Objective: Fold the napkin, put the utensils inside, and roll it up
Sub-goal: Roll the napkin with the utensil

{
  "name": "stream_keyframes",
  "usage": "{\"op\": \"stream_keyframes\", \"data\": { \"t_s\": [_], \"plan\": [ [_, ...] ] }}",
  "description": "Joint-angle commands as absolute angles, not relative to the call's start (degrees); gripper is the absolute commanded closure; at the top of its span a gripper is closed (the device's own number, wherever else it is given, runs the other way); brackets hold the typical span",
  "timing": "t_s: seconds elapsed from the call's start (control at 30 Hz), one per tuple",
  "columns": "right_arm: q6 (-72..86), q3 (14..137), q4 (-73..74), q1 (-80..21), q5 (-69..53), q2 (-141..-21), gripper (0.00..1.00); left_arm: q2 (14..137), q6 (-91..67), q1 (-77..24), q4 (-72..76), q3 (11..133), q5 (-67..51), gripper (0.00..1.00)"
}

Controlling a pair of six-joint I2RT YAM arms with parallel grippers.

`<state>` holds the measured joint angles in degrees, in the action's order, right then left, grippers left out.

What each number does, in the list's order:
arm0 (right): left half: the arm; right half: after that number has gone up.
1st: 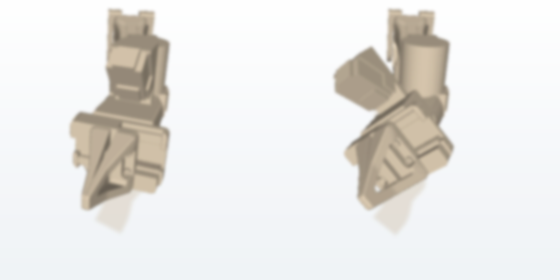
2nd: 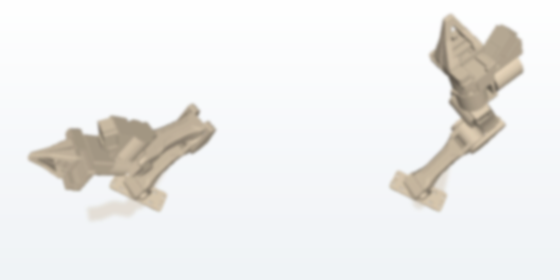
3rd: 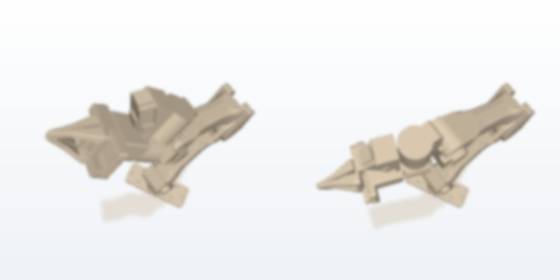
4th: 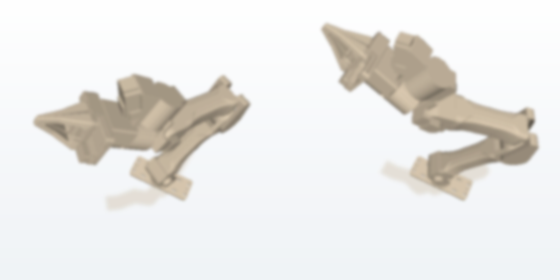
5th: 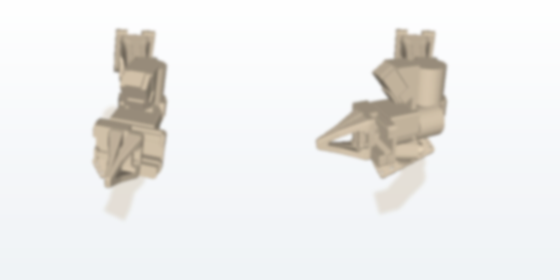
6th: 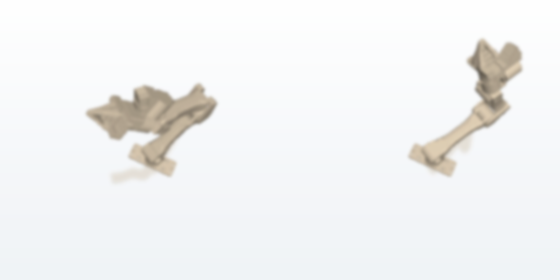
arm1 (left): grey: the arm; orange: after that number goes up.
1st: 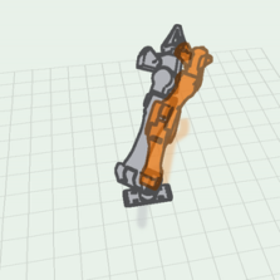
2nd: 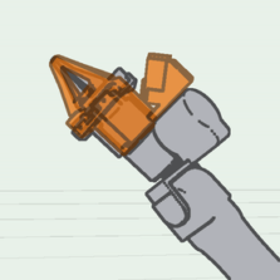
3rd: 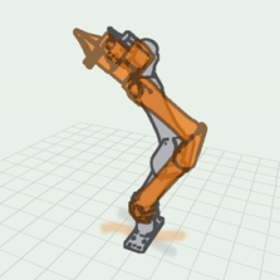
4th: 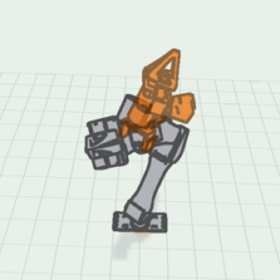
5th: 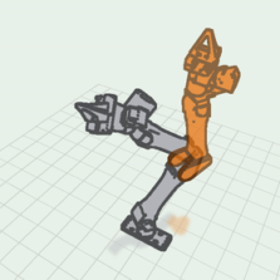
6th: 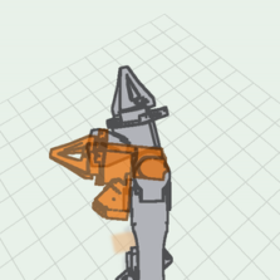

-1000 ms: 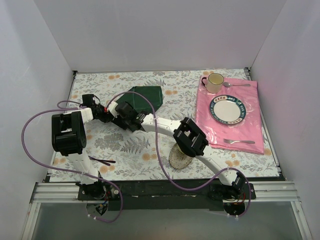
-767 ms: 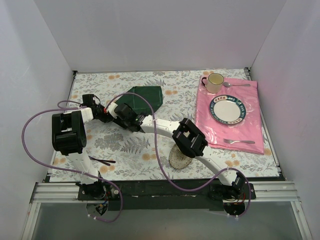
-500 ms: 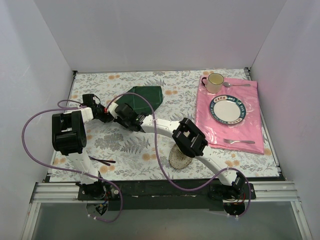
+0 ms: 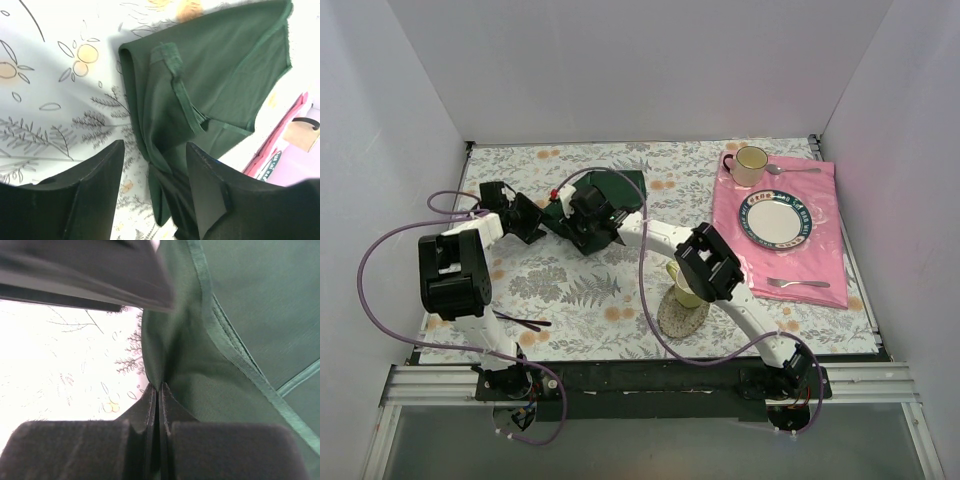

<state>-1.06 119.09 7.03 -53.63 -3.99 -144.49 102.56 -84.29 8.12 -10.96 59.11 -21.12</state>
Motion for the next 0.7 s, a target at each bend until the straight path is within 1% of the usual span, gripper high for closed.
{"op": "stream_keyframes", "data": {
  "t_s": [0.0,0.13,0.17,0.2,0.27,0.5,0.67],
  "plan": [
    [7.99,117.78,7.82,-49.66,-16.16,-142.82,0.99,96.51,-83.15,7.82,-11.43,57.22,-20.83,0.46],
    [14.23,118.30,6.94,-46.85,-25.46,-144.05,0.99,95.80,-84.37,7.82,-10.47,55.55,-22.23,0.42],
    [15.20,118.21,6.33,-45.89,-26.88,-144.23,0.99,95.89,-84.98,7.82,-9.76,55.20,-23.63,0.37],
    [17.47,118.21,5.81,-45.44,-28.03,-144.66,0.99,96.32,-85.51,7.65,-9.23,54.76,-24.16,0.35],
    [19.50,116.56,2.83,-44.39,-31.28,-144.67,0.99,98.25,-87.18,6.86,-8.35,55.10,-24.96,0.34],
    [25.48,113.30,-3.06,-42.89,-35.86,-145.11,0.99,103.97,-91.49,4.31,-4.66,56.86,-26.02,0.35],
    [29.18,110.92,-6.94,-41.75,-38.32,-144.93,0.99,106.08,-91.32,3.16,-5.89,58.97,-22.77,0.39]
  ]
}}
